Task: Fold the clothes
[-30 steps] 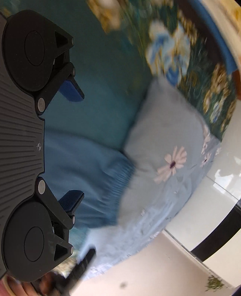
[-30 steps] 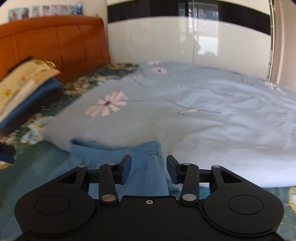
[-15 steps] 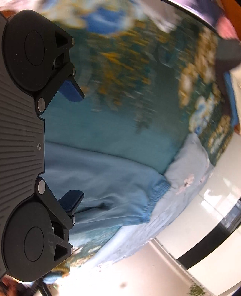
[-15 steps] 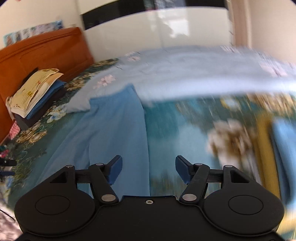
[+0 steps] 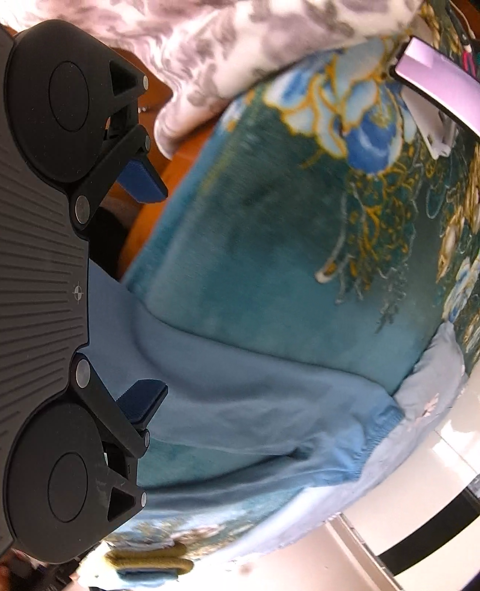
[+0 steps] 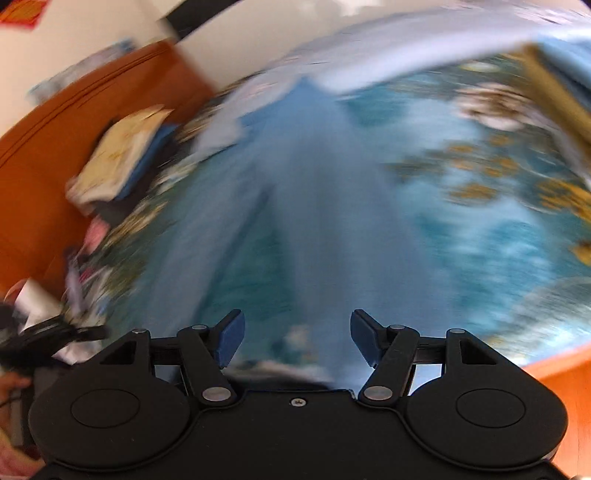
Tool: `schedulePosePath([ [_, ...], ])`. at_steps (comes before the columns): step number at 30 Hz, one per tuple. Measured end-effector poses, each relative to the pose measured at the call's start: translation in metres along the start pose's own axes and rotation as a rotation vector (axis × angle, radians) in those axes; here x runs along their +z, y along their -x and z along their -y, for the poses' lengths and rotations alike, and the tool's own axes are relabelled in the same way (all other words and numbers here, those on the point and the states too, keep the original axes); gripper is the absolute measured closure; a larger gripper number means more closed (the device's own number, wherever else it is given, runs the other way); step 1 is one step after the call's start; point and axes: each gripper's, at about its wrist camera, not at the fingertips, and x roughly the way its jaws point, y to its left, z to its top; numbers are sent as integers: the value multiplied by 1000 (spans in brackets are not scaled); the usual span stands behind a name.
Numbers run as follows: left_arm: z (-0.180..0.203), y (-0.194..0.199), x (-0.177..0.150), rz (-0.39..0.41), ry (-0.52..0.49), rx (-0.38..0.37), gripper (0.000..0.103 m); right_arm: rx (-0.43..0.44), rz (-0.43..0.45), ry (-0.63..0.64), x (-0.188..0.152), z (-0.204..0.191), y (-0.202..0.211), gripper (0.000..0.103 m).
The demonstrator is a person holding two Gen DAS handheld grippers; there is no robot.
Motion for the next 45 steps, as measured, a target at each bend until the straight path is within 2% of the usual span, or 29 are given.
schedulePosePath([
  [4,-11,2,-14,-25,18,-4,0,119,-100,149,-4,-62,-36,40],
  [8,-29,6,-24,-38,54,-19,0,155,-224,249,-18,-108,-74,43],
  [13,-56,7,-33,-56,107,-13,0,92,-328,249,-25,-126,-111,48],
  [16,-71,5,-35,-68,149,-20,0,70,-361,215,-28,-129,-125,48],
  [20,-73,1,-36,-76,156,-49,0,32,-397,203,-28,-130,-140,47],
  [23,-74,-2,-36,-83,161,-70,0,54,-434,135,-31,-123,-149,49],
  [26,-76,-5,-36,-90,166,-92,0,94,-441,93,-34,-121,-154,65],
  [28,-77,-7,-37,-94,169,-106,0,141,-427,45,-31,-117,-151,92],
  [29,-77,-8,-37,-96,171,-113,0,175,-416,12,-28,-113,-147,95],
  [34,-79,-13,-37,-107,179,-149,0,381,-321,-200,-6,-88,-117,97],
  [37,-68,-18,-38,-121,176,-215,0,455,-279,-350,2,-70,-105,97],
  [41,-49,-27,-37,-124,165,-367,0,552,-254,-575,6,-40,-95,97],
  [45,-34,-41,-39,-124,171,-500,0,578,-240,-666,4,-27,-94,97],
])
